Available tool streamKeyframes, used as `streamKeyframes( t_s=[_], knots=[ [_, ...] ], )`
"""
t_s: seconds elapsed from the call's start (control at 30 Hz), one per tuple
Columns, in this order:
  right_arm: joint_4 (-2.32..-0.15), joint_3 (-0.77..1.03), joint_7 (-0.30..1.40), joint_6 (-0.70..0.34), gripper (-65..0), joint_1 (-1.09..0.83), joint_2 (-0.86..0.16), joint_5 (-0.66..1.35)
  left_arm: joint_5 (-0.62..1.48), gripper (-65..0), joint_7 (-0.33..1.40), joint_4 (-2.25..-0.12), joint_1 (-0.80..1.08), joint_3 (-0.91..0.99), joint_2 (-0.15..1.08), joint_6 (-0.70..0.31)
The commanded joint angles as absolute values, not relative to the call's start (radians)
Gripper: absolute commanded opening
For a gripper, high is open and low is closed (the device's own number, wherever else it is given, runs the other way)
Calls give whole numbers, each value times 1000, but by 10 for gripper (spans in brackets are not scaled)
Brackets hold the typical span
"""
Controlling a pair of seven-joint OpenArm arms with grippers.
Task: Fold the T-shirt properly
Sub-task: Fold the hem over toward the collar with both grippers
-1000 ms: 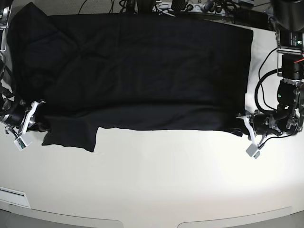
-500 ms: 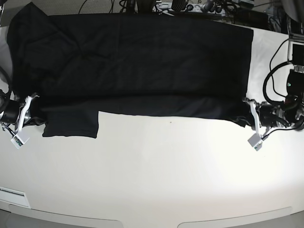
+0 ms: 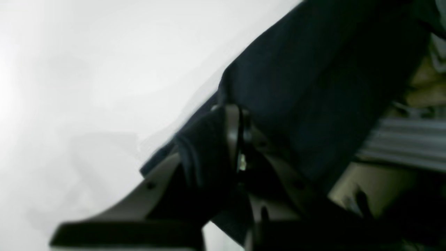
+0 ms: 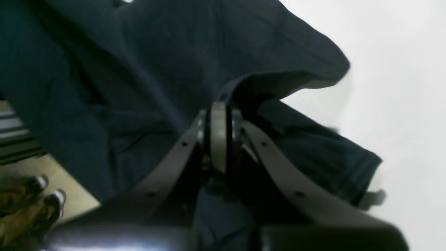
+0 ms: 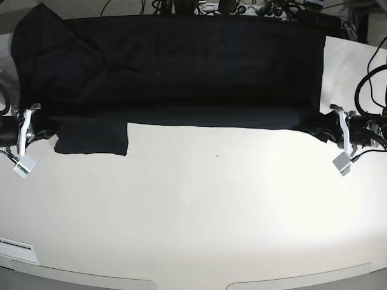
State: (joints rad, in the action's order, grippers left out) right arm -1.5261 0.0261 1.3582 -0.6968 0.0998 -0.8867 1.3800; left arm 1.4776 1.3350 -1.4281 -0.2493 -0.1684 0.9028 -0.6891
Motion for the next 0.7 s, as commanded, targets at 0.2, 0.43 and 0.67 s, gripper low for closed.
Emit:
streamKeyframes(
  t_s=[0.2, 0.43, 0.67],
  knots=[
    [-1538, 41, 1318, -698, -650, 7, -910, 1353, 1484, -650, 1396, -1445, -219, -156, 931, -698],
    [-1538, 41, 1197, -698, -650, -8, -910, 1214, 1484, -650, 1396, -1447, -119, -156, 931, -698],
    [-1538, 41, 1200, -698, -271, 8, -916, 1289, 1484, -295, 1396, -1446, -31, -156, 931, -698]
  ],
)
